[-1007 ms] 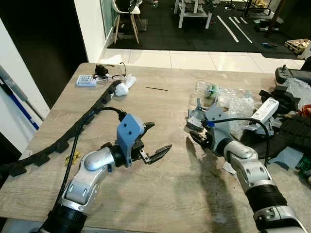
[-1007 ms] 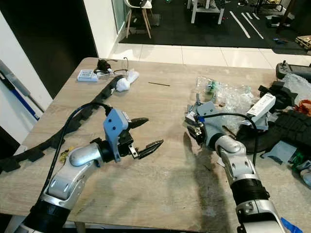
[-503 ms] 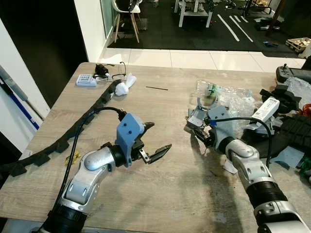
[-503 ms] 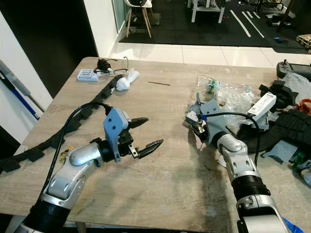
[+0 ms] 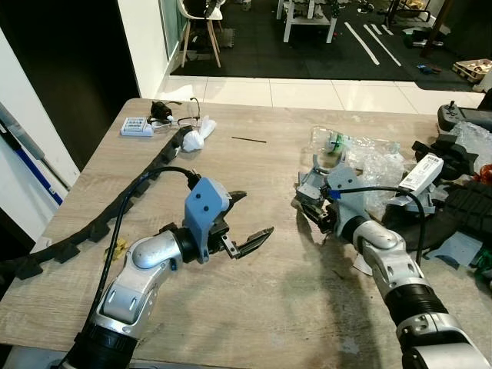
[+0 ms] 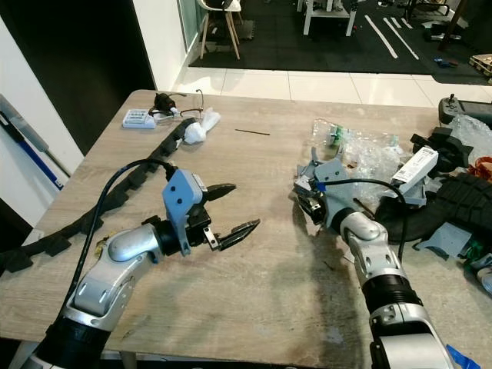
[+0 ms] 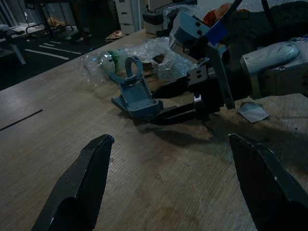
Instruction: Picking trash to rubbish bin
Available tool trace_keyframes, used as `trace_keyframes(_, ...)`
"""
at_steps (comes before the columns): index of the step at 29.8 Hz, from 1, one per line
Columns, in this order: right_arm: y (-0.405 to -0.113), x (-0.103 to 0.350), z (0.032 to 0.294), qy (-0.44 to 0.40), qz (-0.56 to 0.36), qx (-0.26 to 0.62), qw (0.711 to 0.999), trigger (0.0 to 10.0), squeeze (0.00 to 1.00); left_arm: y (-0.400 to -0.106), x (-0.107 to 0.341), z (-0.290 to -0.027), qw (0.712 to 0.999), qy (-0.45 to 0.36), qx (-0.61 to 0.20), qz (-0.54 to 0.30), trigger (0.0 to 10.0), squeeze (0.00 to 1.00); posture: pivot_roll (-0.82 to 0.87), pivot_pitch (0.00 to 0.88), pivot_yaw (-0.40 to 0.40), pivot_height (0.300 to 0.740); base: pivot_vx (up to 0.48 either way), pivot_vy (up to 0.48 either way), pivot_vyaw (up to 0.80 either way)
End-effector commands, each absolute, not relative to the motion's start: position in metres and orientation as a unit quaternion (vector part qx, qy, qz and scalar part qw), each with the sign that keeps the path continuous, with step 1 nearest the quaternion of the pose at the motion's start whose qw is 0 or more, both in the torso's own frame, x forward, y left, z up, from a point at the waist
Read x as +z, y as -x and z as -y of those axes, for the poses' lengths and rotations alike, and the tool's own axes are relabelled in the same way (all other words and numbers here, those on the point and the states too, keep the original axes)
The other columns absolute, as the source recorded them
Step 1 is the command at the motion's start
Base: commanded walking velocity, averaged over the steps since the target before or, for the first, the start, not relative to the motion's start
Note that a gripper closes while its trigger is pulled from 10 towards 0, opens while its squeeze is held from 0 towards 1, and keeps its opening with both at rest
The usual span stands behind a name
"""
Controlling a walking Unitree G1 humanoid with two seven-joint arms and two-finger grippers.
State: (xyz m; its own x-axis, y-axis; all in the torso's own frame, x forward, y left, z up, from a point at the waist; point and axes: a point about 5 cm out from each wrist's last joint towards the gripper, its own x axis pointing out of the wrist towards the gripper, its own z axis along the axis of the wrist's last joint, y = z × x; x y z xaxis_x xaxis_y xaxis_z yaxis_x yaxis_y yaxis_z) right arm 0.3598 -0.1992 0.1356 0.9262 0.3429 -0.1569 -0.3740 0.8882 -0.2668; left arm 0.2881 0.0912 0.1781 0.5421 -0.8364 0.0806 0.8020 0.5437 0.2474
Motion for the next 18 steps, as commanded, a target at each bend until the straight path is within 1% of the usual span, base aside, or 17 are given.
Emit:
trace_keyframes(1, -0.3595, 0.1322, 0.1947, 0.151, -0.055, 0.196, 0.967, 10.0, 0.00, -0.2863, 0.1762, -0.0938, 0.871, -0.096, -0.474, 0.087, 10.0, 0.00, 0.04, 0.113, 0.021, 0.740, 0.000, 0.000, 0.00)
trace_keyframes(5, -0.3595, 0.1319, 0.1941, 0.156, -0.052, 0.198, 0.966, 10.0, 0.00, -0.2862, 0.1758, -0.0934, 0.871, -0.096, -0.475, 0.086, 10.0, 0.00, 0.04, 0.112, 0.022, 0.740, 0.000, 0.000, 0.00)
trace_keyframes(7, -0.3598, 0.1314, 0.1939, 0.157, -0.051, 0.199, 0.966, 5.9, 0.00, -0.2860, 0.1756, -0.0931, 0.870, -0.096, -0.476, 0.085, 10.0, 0.00, 0.04, 0.112, 0.022, 0.740, 0.000, 0.000, 0.00)
trace_keyframes(8, -0.3598, 0.1314, 0.1939, 0.157, -0.051, 0.199, 0.966, 5.9, 0.00, -0.2860, 0.1756, -0.0931, 0.870, -0.096, -0.476, 0.085, 10.0, 0.00, 0.04, 0.112, 0.022, 0.740, 0.000, 0.000, 0.00)
trace_keyframes(9, -0.3600, 0.1312, 0.1939, 0.157, -0.052, 0.199, 0.966, 3.6, 0.00, -0.2859, 0.1757, -0.0930, 0.870, -0.096, -0.477, 0.084, 10.0, 0.00, 0.04, 0.112, 0.022, 0.740, 0.000, 0.000, 0.00)
trace_keyframes(10, -0.3601, 0.1311, 0.1939, 0.157, -0.051, 0.199, 0.966, 3.6, 0.00, -0.2858, 0.1757, -0.0929, 0.870, -0.096, -0.477, 0.084, 10.0, 0.00, 0.04, 0.112, 0.022, 0.740, 0.000, 0.000, 0.00)
trace_keyframes(12, -0.3601, 0.1310, 0.1939, 0.156, -0.051, 0.199, 0.966, 1.2, 0.00, -0.2856, 0.1757, -0.0928, 0.869, -0.096, -0.478, 0.084, 10.0, 0.00, 0.04, 0.111, 0.021, 0.740, 0.000, 0.000, 0.00)
trace_keyframes(13, -0.3601, 0.1308, 0.1940, 0.155, -0.051, 0.198, 0.966, 0.2, 0.00, -0.2855, 0.1757, -0.0928, 0.869, -0.096, -0.479, 0.083, 10.0, 0.00, 0.04, 0.111, 0.021, 0.740, 0.000, 0.000, 0.00)
trace_keyframes(14, -0.3602, 0.1306, 0.1941, 0.154, -0.052, 0.197, 0.967, 0.0, 0.00, -0.2853, 0.1757, -0.0929, 0.868, -0.096, -0.479, 0.083, 10.0, 0.00, 0.04, 0.111, 0.021, 0.740, 0.000, 0.000, 0.00)
trace_keyframes(18, -0.3605, 0.1296, 0.1951, 0.149, -0.055, 0.189, 0.969, 0.0, 0.00, -0.2853, 0.1758, -0.0930, 0.868, -0.097, -0.480, 0.082, 10.0, 0.00, 0.04, 0.111, 0.024, 0.740, 0.000, 0.000, 0.00)
